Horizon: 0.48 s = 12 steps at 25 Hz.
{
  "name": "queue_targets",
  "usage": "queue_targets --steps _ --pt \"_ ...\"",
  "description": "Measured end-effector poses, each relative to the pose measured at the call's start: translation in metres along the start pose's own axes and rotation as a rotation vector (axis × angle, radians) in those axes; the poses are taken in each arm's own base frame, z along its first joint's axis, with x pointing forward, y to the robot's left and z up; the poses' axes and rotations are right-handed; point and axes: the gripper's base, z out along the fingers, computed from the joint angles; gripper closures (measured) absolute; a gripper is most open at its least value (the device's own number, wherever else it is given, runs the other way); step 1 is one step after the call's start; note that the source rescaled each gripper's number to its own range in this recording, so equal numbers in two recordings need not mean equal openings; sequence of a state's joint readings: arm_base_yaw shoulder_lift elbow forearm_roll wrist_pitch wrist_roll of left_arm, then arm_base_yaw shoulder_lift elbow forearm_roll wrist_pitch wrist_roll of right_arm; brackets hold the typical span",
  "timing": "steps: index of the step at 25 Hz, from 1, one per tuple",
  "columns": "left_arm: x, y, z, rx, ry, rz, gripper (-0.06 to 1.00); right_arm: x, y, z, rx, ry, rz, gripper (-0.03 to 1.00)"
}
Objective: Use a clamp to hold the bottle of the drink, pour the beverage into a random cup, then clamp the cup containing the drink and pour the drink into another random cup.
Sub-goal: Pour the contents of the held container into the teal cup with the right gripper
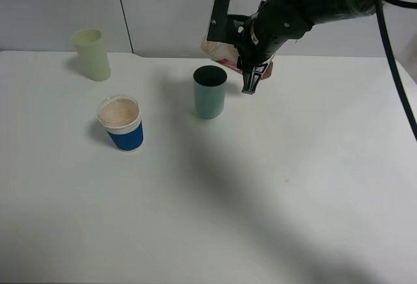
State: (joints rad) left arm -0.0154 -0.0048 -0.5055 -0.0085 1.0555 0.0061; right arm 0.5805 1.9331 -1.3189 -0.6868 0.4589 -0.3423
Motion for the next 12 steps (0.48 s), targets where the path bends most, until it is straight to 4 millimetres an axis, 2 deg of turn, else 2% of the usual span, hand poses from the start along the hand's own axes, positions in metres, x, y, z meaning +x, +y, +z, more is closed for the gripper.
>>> queue_targets --steps 12 --pt "0.0 0.0 0.0 0.0 0.0 0.0 -0.05 0.0076 0.0047 -0.0028 -0.022 0.14 -0.127 0.97"
